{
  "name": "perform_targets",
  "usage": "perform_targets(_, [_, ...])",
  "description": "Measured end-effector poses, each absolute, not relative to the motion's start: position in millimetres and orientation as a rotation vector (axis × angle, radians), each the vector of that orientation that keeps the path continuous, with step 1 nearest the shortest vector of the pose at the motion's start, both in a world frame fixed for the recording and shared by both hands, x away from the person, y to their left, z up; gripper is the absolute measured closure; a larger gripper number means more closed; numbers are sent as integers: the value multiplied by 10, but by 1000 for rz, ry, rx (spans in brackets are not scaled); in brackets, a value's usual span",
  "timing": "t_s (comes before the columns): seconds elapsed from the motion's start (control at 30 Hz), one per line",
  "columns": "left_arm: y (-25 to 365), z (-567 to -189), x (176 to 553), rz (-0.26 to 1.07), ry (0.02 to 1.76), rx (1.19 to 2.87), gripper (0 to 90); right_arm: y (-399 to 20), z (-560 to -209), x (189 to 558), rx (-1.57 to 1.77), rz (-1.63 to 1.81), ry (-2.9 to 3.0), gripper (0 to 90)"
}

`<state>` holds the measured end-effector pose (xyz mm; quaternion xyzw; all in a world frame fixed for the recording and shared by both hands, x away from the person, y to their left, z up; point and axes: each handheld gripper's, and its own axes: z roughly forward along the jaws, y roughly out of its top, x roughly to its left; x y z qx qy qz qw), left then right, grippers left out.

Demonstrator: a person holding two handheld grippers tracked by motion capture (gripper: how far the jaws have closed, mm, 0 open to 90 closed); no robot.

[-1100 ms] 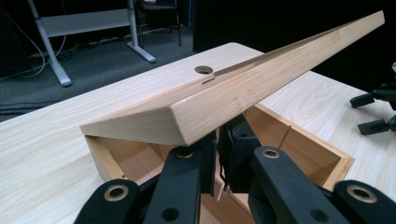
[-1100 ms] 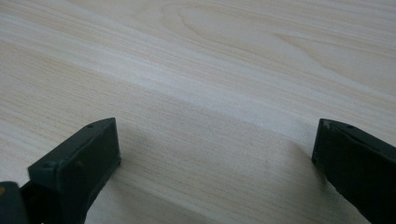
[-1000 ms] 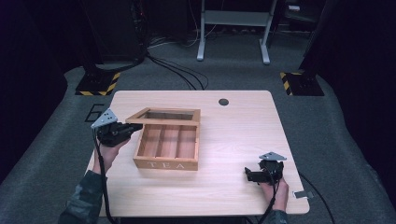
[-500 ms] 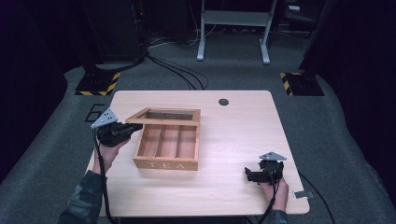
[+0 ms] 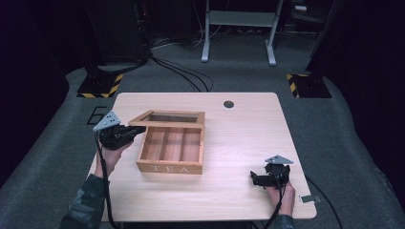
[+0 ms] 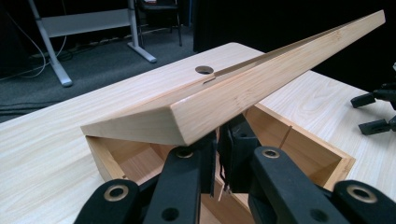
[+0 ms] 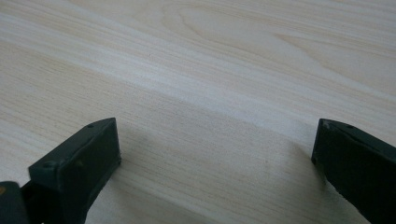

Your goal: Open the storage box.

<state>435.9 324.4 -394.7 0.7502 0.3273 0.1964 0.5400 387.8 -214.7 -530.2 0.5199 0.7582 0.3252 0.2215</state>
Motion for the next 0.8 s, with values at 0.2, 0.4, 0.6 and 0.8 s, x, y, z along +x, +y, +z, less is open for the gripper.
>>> perform_targets(0.2, [3242,-3967,4341,469,781,1783,847,-2147,-5301,3877,1437,898,2095,4])
perform_targets(0.4, [3243,-4029,4297,472,779,1778,847,-2147,-5301,3877,1437,899,2095,4])
perform_targets(0.6, [3243,-4113,4241,471,779,1774,845,-2147,-5302,3877,1437,899,2095,4])
perform_targets(0.8, [3244,-4191,4196,474,775,1772,842,-2147,-5302,3877,1437,899,2095,4])
